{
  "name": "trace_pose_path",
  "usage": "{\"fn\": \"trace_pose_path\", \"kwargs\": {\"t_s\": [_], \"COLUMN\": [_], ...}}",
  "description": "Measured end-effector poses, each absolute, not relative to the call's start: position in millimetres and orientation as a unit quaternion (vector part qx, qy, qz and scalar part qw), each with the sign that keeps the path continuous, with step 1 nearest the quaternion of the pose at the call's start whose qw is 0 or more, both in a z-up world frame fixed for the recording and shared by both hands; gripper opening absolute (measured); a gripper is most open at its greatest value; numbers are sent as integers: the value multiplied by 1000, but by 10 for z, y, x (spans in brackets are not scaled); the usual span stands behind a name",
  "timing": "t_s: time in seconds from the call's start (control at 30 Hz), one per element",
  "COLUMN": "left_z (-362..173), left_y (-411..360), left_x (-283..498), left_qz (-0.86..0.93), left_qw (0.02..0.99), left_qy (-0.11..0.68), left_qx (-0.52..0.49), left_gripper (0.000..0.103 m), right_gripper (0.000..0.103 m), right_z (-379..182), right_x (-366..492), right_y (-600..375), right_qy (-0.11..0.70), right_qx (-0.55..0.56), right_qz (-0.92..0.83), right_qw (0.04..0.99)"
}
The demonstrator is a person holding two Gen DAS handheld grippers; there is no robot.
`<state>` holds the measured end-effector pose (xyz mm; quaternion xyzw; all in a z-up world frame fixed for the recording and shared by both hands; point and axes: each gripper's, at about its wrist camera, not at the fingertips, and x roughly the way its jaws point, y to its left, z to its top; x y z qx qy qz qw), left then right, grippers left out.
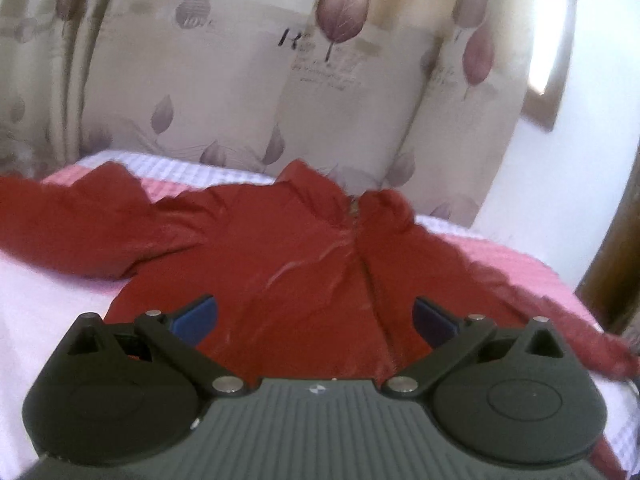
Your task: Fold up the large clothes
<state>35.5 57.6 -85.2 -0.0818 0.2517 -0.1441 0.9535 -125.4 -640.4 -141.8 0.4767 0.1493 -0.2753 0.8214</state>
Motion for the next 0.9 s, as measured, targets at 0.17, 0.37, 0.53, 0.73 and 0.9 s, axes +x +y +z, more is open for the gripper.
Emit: {"fn": "trace_pose_path", "kwargs": {"t_s": [0.17,0.37,0.53,0.73,0.9], "left_z": [-890,-680,-545,-539,-597], "left_y": [831,1024,1110,1179,1260], "left_x": [432,306,150,142,157], "left_qz": [-133,-135,-147,-149,-144], "left_qw": [944,950,954,954,953], "left_qy": [274,241,216,216,219], "left_qx": [-126,-143,-145,-143,-153], "left_gripper": [102,102,103,103,103], "right_gripper": [13,12,12,12,13], "right_z": [-1173,177,606,23,-530], "right_x": [-935,60,928,1547,1853], "right_y": [-6525,-5769,-4475,-2993,-2163], "right_qy": [145,70,87,167,272], "right_qx": [483,394,310,281,191], "right_qz": [-266,-129,14,126,149], "right_qw": [821,908,947,937,931]}}
